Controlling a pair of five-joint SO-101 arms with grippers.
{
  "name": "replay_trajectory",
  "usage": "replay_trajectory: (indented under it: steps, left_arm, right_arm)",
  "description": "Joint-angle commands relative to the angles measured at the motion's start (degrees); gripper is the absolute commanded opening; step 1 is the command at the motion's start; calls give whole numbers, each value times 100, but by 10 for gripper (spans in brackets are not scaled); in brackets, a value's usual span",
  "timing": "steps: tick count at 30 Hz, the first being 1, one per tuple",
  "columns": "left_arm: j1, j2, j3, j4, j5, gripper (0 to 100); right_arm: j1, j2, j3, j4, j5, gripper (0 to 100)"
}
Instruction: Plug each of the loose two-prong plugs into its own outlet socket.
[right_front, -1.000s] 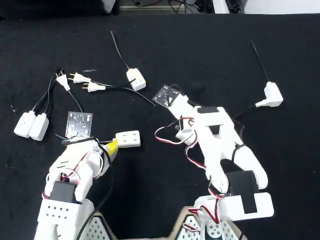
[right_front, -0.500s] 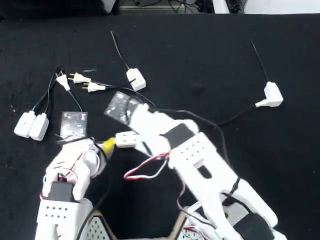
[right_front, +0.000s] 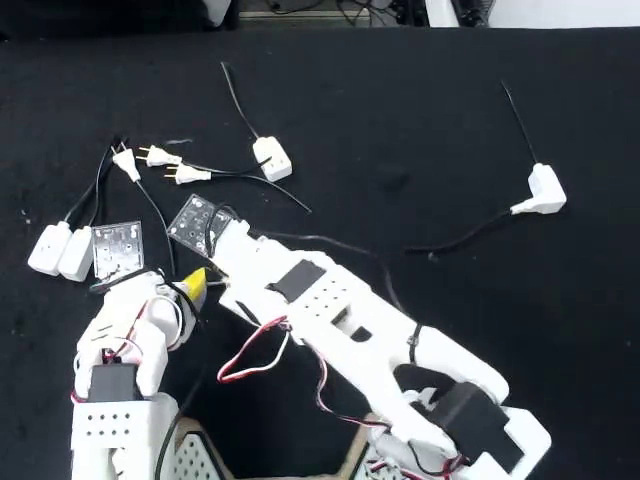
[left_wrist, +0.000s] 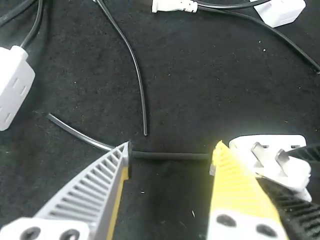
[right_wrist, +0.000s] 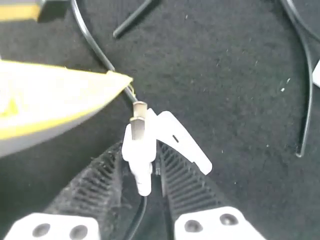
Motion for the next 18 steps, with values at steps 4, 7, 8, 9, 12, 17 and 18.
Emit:
replay_trajectory:
  steps: [4,7,8,9,12,17,18]
  left_arm:
    - [136,-44,-330,-193,79,266]
    - [259,-44,-259,-202,62,266]
    - [330,-44,-233,-202,44,266]
    - [409,-44,-207,-202,44,266]
    - [549,-44,-198,-202,35,266]
    - [558,-44,-198,-185,35,266]
    - [558,-44,-198,-185,35,266]
  right_arm:
    - [-88,4,207,-466,-44,10]
    - [-88,4,215,-466,-70,10]
    - [-88,4,207,-457,-70,10]
    - [-88,4,207,-457,-70,10]
    - [-88,-22,198,-448,-79,10]
    - [-88,-629,382,-352,-79,10]
    - [-88,-787,479,-360,-79,10]
